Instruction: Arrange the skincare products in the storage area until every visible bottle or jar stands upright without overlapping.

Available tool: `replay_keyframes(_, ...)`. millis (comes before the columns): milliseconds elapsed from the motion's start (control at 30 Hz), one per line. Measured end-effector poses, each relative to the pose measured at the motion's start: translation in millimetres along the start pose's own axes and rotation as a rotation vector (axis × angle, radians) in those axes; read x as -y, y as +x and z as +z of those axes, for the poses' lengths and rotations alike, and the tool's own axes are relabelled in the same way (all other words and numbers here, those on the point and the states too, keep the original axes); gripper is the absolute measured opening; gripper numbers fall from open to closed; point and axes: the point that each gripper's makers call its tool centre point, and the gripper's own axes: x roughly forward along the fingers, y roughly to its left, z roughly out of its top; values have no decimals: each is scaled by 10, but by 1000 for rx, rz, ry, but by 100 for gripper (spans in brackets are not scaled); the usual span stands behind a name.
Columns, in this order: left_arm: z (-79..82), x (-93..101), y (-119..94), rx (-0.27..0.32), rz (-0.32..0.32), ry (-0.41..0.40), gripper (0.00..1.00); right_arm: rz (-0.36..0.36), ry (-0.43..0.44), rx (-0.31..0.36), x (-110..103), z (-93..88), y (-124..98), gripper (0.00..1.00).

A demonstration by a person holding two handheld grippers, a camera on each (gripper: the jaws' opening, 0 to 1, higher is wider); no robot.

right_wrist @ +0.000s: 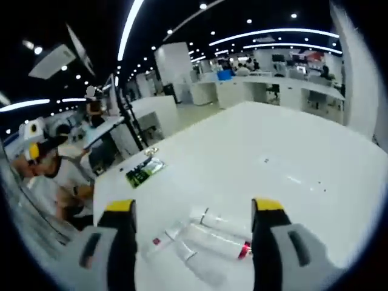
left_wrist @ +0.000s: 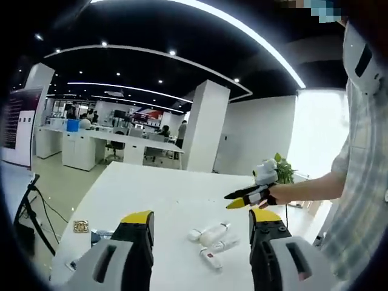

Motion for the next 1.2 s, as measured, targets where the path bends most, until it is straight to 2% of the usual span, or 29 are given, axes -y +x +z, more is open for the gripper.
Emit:
replay_keyframes(200, -5, -17, -26, -11, 24, 6, 68, 6, -73, -84, 239, -48, 218, 72)
replay_keyframes(367, -31, -32, -41, -28, 28, 12, 68, 16, -121, -117, 355, -14, 335, 68)
replay_keyframes(600, -11, -50, -94, -27, 40, 16, 68, 25, -192, -206, 538, -65, 465, 59)
replay_keyframes(833, -19, -49, -155, -25, 54, 15, 68, 55, -313, -355, 686, -235, 559, 54)
replay_keyframes(1000, -77, -35, -186, -36, 61, 15, 68, 71, -354, -407, 719, -316, 628, 53)
replay_keyframes(1133, -86, -26, -227, -28, 70, -7, 68, 79, -409, -495, 793, -437, 677, 53)
replay_keyframes(1200, -89, -27, -240, -28, 74, -8, 68, 89, -428, -516, 795, -467, 717, 53)
